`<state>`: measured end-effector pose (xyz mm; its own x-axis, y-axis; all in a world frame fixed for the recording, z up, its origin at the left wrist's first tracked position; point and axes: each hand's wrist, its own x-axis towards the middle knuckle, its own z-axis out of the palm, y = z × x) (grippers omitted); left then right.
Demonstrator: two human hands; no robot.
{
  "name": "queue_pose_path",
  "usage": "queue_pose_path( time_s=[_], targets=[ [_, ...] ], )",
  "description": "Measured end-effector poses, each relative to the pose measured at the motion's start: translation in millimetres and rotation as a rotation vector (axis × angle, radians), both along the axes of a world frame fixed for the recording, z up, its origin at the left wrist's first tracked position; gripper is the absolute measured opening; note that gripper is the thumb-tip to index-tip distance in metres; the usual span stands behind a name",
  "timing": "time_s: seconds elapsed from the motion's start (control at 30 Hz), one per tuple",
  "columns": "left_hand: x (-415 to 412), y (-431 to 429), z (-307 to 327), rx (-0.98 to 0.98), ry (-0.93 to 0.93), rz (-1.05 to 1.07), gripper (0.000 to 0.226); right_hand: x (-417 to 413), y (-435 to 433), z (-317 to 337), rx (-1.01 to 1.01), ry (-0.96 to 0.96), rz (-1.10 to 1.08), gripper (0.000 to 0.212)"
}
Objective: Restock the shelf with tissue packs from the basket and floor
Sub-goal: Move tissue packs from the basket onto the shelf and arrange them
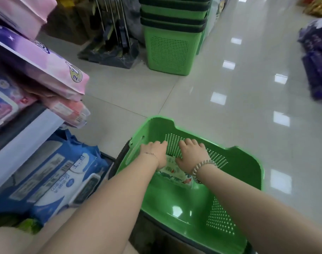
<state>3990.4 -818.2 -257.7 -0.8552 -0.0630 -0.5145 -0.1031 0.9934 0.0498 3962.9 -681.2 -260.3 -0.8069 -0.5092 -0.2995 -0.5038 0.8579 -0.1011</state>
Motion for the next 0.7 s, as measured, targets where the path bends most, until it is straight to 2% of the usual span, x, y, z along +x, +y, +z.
queue_pose_path(
  time_s=[0.23, 0.37, 0.57, 0.7],
  targets=[
    [-2.8, 18.0, -62.0, 0.167, -0.136, 0.207, 0.047, 7.8, 3.2, -45.4, 0.039, -0.117, -0.044, 0.045],
    [-2.6, 20.7, -90.5, 0.188, -0.173, 0.228, 0.055, 11.3, 5.1, -70.8, 0.067, -0.187, -0.084, 0.055],
    [-0.4, 9.8, -123.0, 0.257, -0.230, 0.317, 0.039, 17.4, 17.1, -107.9, 0.101, -0.263, -0.172, 0.058],
    [-1.4, -0.6, -133.5, 0.367, -0.257, 0.395, 0.050, 22.1, 24.7, -127.2, 0.114, -0.347, -0.275, 0.057]
  ],
)
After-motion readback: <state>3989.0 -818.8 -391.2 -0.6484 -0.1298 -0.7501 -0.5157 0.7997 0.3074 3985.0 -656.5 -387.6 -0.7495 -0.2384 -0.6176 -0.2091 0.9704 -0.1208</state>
